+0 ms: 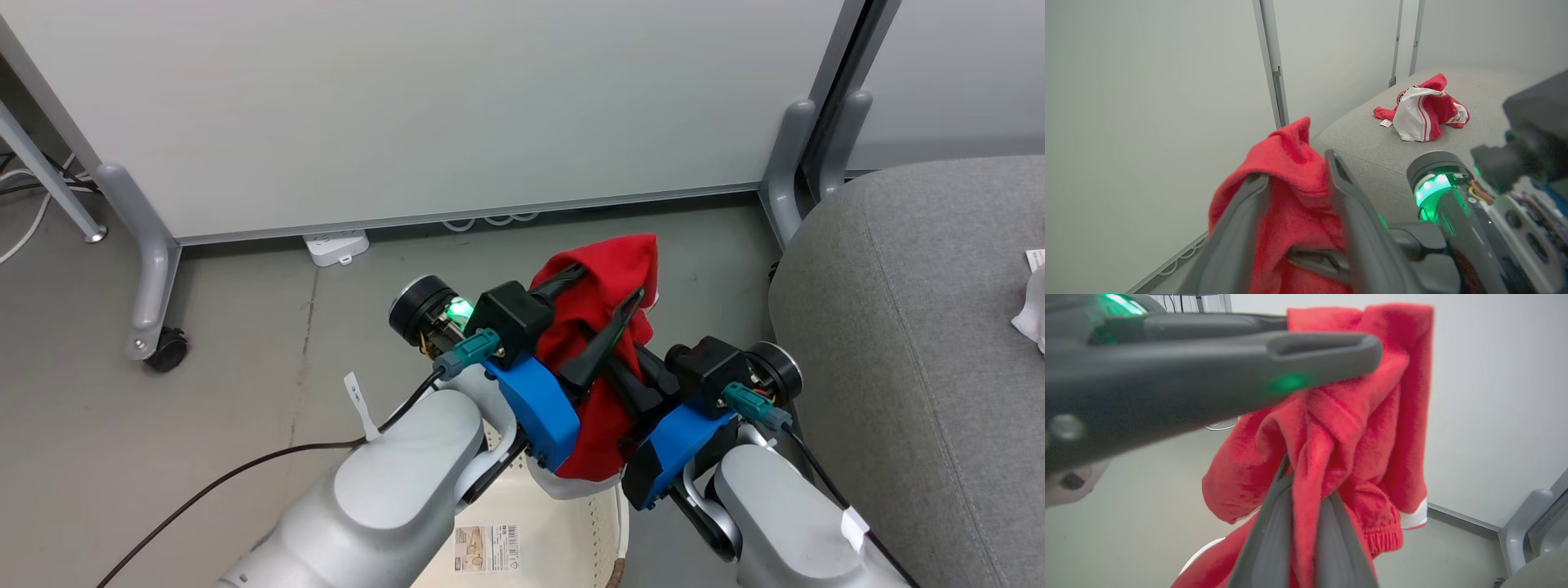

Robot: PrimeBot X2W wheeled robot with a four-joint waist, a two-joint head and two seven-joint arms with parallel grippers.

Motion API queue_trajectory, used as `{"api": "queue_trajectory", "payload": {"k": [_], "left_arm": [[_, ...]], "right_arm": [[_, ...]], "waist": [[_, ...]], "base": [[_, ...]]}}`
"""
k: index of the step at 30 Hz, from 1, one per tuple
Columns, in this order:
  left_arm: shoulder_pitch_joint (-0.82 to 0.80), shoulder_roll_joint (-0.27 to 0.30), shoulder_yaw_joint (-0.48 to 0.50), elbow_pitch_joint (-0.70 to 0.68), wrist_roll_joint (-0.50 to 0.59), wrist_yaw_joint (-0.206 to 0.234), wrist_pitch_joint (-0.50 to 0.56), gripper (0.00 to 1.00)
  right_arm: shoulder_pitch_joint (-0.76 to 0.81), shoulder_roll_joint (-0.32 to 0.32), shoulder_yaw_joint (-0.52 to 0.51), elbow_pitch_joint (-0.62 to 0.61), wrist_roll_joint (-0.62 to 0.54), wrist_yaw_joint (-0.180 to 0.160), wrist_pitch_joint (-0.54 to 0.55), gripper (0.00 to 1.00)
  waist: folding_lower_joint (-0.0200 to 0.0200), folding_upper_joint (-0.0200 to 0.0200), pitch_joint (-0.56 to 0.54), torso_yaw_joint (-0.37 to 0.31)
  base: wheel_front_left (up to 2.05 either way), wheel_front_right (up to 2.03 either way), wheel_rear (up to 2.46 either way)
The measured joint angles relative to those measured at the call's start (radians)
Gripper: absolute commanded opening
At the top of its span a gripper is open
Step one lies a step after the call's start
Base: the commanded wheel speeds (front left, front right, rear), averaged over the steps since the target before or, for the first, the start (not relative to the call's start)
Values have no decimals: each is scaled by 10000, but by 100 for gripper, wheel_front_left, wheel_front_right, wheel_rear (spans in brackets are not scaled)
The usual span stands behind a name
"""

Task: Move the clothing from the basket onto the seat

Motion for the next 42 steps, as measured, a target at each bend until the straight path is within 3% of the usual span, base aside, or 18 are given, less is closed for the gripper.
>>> {"api": "queue_trajectory", "payload": {"k": [16,27,42], "left_arm": [[-163,100,-48,71,6,111,-17,100],[-437,268,-104,-82,48,184,-23,100],[-707,360,-472,-297,196,178,184,100]], "right_arm": [[-41,-119,-558,-284,-21,0,0,0],[-120,-391,-1933,-903,-236,2,0,0],[318,-481,-4172,-1837,-548,0,0,0]], "waist": [[0,0,395,-282],[0,0,1048,-1362],[0,0,1771,-3401]], "base": [[0,0,0],[0,0,0],[0,0,0]]}}
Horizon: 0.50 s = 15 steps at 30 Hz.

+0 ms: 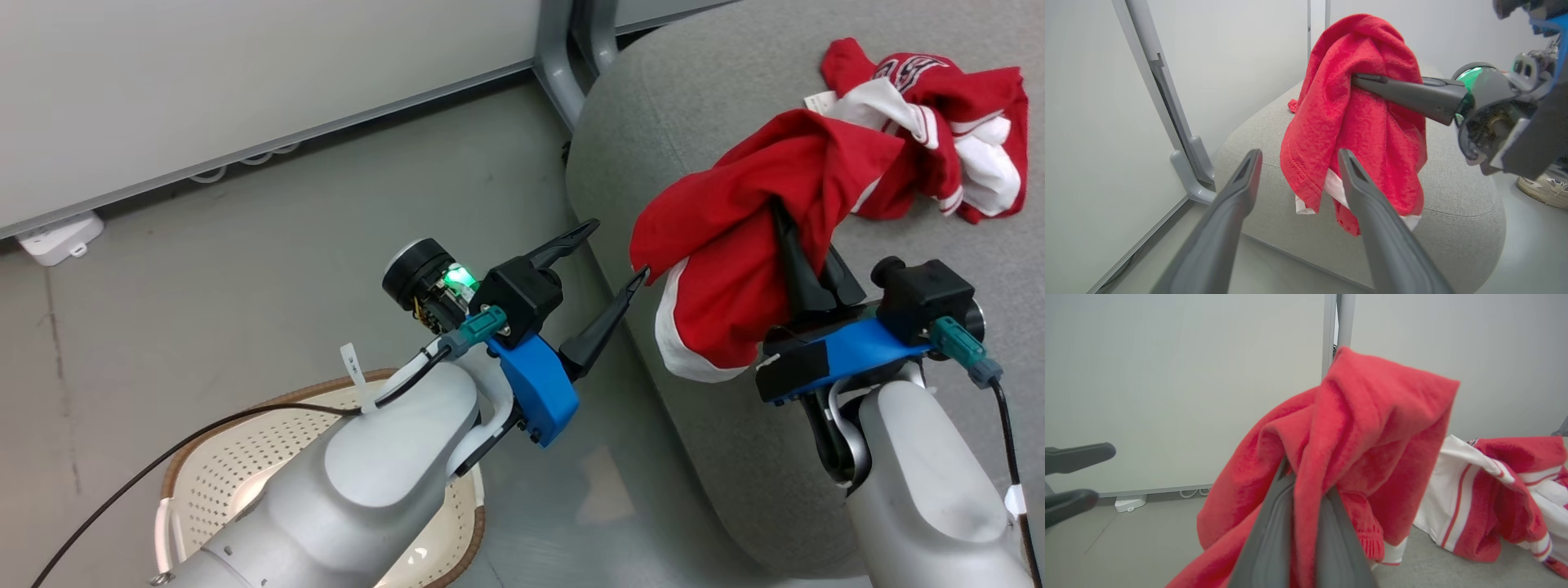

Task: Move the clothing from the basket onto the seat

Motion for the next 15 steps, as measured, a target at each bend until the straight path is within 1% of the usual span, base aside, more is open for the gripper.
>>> {"api": "queue_trajectory", "payload": {"k": [8,15], "left_arm": [[-16,-31,-244,-50,12,-42,73,100],[-27,-50,-372,-27,10,-46,104,100]], "right_arm": [[595,104,-838,-324,-136,0,0,0],[965,186,-1166,-437,-165,0,0,0]], "waist": [[0,0,235,-908],[0,0,375,-1315]], "base": [[0,0,0],[0,0,0]]}}
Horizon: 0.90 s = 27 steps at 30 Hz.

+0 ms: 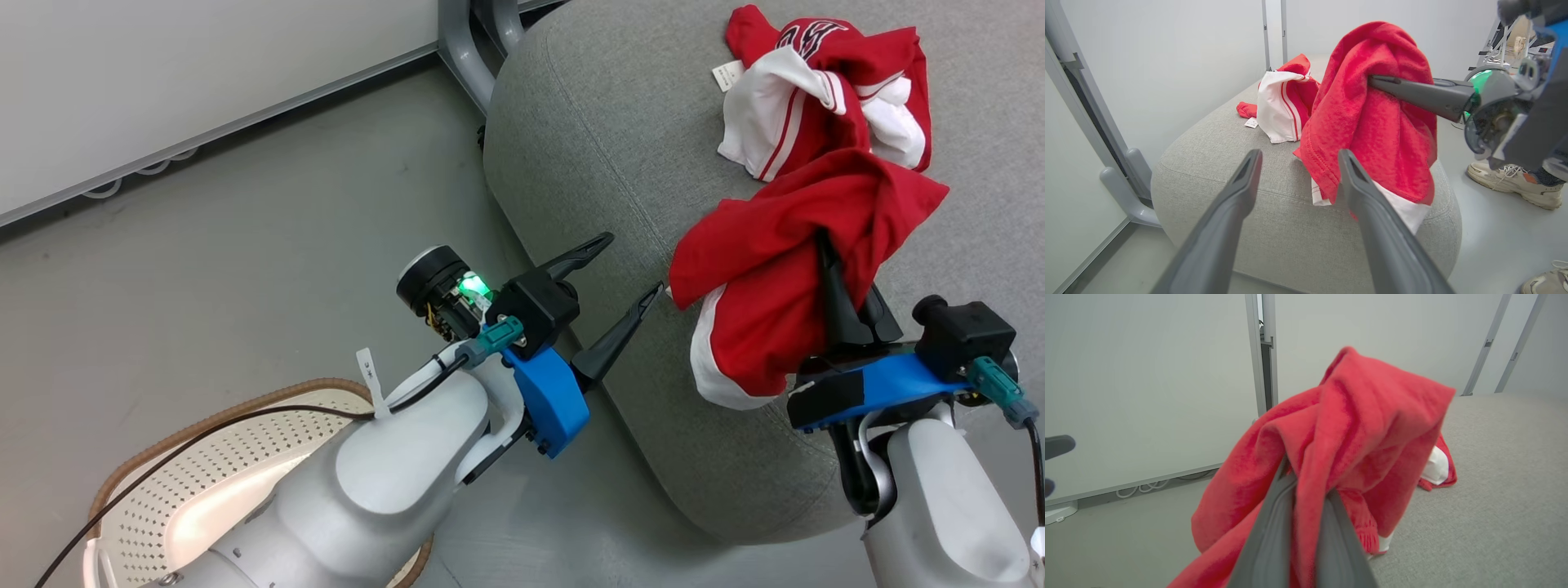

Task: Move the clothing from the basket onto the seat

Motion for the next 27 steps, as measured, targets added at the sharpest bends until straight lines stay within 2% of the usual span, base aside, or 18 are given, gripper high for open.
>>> {"api": "queue_trajectory", "payload": {"k": [6,17,27], "left_arm": [[-35,-8,-63,2,-19,-12,-2,100],[-349,270,-75,-199,58,98,100,100],[-1187,855,-157,-761,376,192,696,100]], "right_arm": [[9,-13,-42,-240,-69,0,2,0],[-1538,-779,-359,-1870,-336,2,0,0],[-3726,-2057,-2638,-3032,-169,2,-2,0]], "waist": [[0,0,78,5],[0,-1,840,225],[1,0,2457,422]], "base": [[0,0,0],[0,0,0],[0,0,0]]}}
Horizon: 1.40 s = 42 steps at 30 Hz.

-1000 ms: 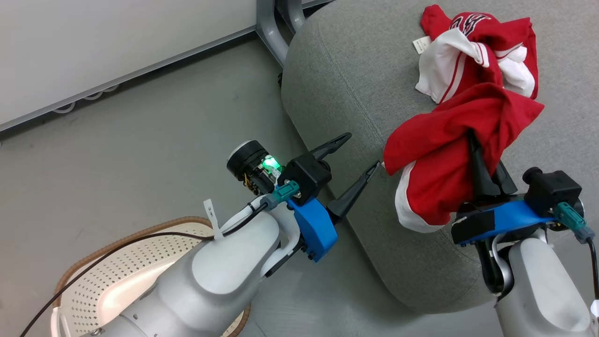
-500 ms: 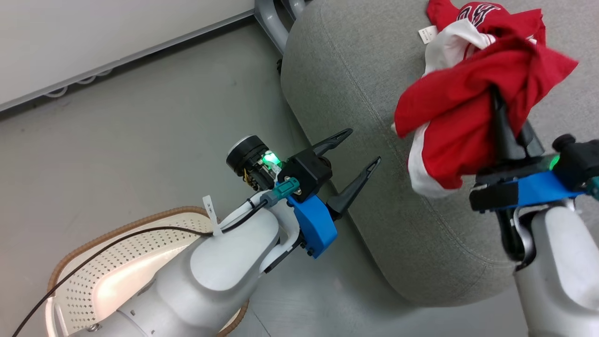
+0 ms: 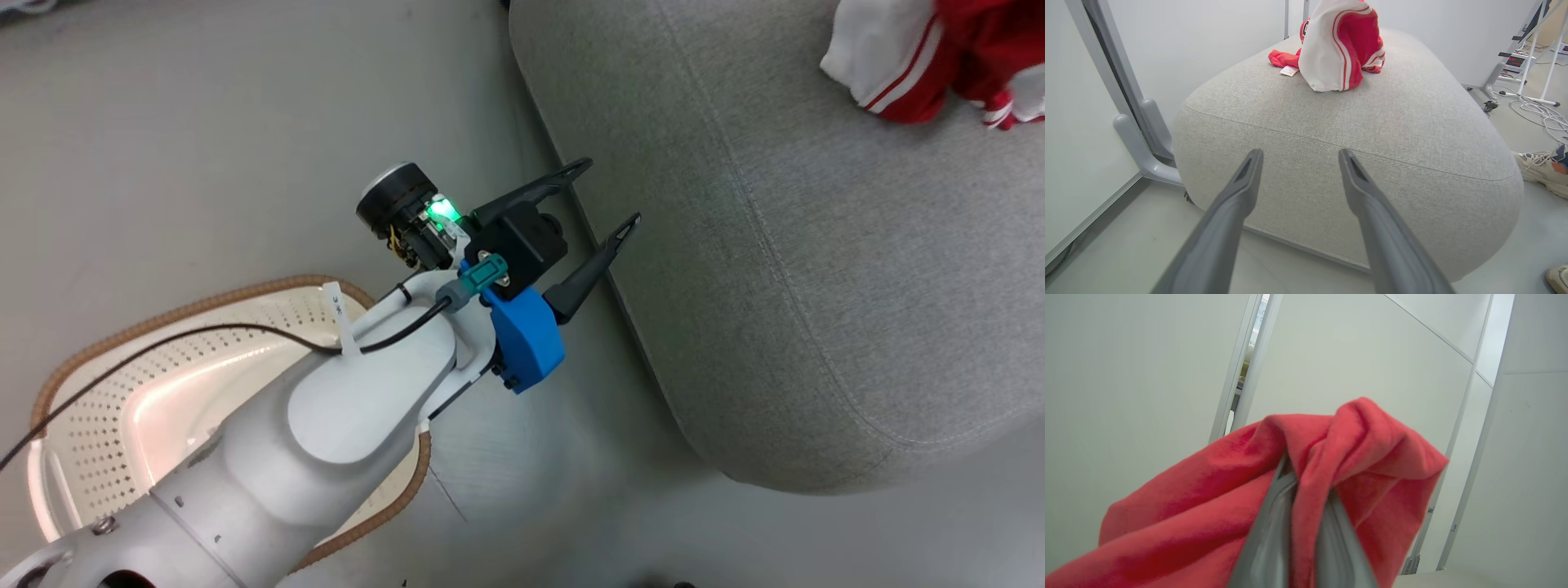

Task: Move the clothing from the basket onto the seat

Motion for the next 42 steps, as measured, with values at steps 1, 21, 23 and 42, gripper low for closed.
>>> {"api": "queue_trajectory", "payload": {"k": [1,21,23,42], "left_arm": [[-91,65,-15,-69,61,0,61,100],[-963,746,-199,-1103,479,169,698,100],[-969,805,-209,-1158,479,180,711,100],[-649,953,-209,-1152,171,441,418,100]], "right_arm": [[-147,-113,-278,10,0,0,0,0],[-1186,-522,-2491,3229,-362,0,2,0],[-1142,-464,-2539,3547,-435,0,0,0],[133,0,-2594,3377,-512,0,0,100]], "waist": [[0,0,194,22],[1,0,2927,461],[0,0,2973,479],[-1,0,2145,466]], "base": [[0,0,0],[0,0,0],[0,0,0],[0,0,0]]}}
